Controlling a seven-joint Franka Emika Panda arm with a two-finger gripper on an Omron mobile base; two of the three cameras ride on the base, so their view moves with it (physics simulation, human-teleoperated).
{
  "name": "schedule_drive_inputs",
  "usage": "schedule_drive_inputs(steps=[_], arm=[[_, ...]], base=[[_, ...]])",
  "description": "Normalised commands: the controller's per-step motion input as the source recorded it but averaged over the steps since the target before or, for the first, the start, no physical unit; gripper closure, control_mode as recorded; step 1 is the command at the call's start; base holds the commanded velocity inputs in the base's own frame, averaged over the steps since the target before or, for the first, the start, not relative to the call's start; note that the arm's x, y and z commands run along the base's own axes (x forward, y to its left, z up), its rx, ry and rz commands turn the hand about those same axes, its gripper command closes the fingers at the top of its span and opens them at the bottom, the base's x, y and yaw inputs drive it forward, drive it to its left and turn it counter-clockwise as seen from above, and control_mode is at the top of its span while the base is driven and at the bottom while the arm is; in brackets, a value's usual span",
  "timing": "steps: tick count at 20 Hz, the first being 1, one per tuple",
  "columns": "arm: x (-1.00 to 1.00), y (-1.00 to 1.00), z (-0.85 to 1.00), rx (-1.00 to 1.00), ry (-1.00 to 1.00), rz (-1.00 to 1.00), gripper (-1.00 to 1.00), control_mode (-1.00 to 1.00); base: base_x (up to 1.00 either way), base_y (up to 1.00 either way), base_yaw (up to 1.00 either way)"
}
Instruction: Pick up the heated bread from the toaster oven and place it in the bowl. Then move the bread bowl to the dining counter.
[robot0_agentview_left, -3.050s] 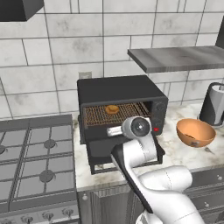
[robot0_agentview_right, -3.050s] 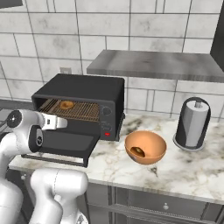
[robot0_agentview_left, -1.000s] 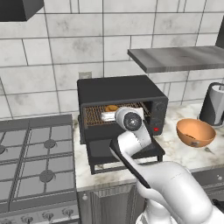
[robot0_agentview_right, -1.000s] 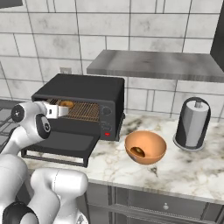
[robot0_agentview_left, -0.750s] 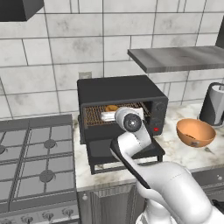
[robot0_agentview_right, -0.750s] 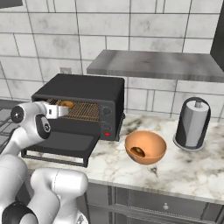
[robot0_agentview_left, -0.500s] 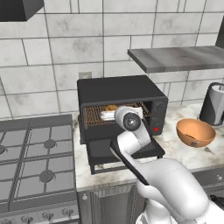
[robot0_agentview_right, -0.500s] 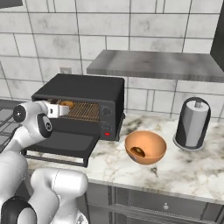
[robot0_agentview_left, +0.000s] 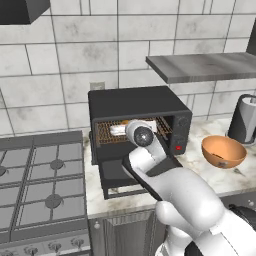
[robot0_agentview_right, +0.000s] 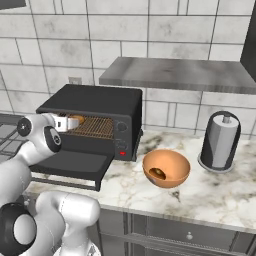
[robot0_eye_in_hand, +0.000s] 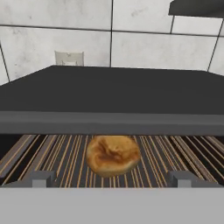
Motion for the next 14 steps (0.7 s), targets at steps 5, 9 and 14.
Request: schedule_drive_inputs(steps=[5, 9, 14], arm=[[0.03, 0.00, -0.19, 0.00, 0.00, 0.00, -1.00, -1.00], [0.24, 0.00, -0.01, 0.00, 0.00, 0.00, -1.00, -1.00], [0.36, 0.00, 0.00, 0.00, 0.01, 0.00, -1.00, -1.00]], base=[[0.00, 0.00, 0.00], [0.00, 0.00, 0.00], [0.00, 0.00, 0.00]])
